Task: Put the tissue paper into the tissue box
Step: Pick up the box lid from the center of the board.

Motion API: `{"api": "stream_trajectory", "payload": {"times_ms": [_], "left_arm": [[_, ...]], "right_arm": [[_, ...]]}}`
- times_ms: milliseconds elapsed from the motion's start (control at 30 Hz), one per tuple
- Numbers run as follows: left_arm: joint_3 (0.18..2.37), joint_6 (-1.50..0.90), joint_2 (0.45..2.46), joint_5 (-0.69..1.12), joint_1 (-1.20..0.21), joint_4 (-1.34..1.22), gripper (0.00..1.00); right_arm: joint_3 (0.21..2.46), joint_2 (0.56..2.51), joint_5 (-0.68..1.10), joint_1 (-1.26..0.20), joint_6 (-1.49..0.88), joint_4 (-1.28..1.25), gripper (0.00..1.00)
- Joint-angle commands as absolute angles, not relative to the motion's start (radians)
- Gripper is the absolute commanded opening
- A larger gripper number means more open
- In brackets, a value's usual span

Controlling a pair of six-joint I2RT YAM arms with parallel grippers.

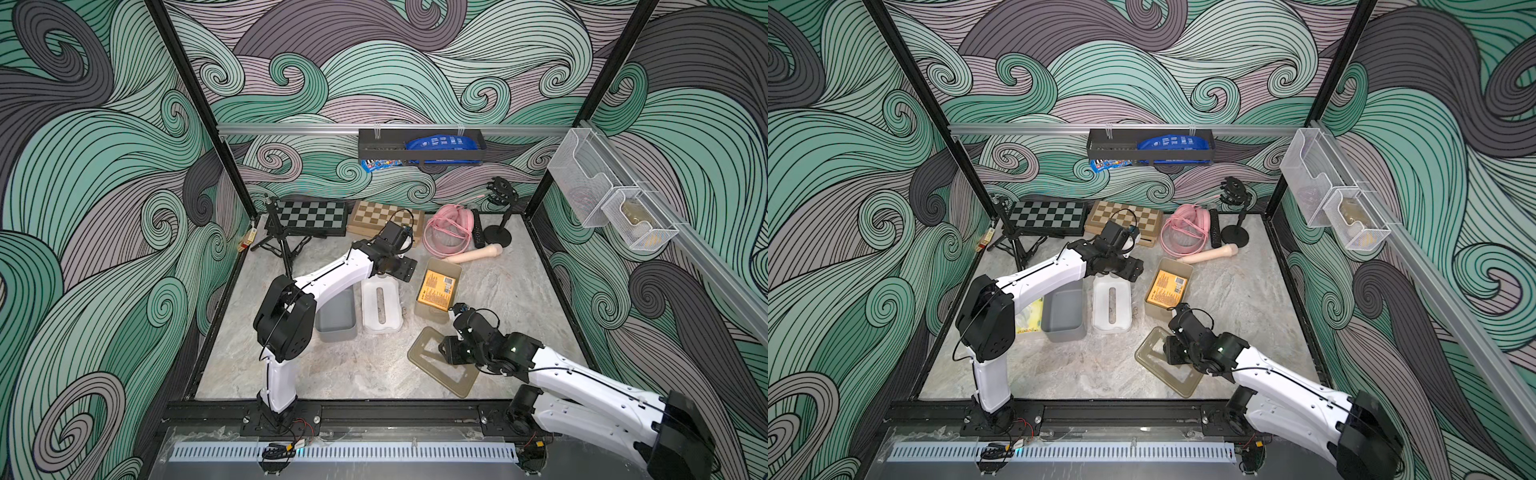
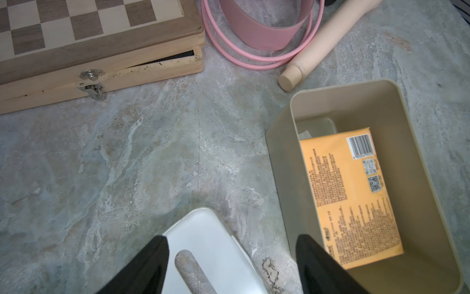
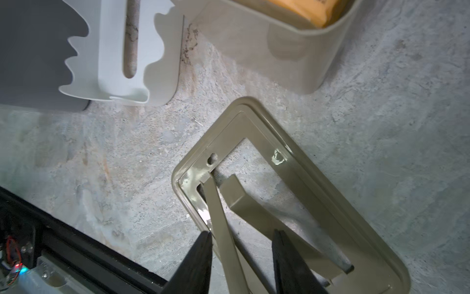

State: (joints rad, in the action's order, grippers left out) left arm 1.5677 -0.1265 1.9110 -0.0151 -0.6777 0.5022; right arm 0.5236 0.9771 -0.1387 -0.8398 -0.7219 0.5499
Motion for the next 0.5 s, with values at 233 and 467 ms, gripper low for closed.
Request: {"api": "stream_trajectory", "payload": {"times_ms": [233, 467], "left_arm": [[1.521, -0.138, 1.825, -0.021, -0.685, 0.517, 0.81], [1.509, -0.121, 1.806, -0.004, -0.685, 0.508, 0.82]], "right_arm": [[0.568, 1.075, -0.340, -0.876, -0.706, 0.581, 0.47], [0.551, 1.110, -0.259, -0.875, -0.659, 0.513, 0.40]]}}
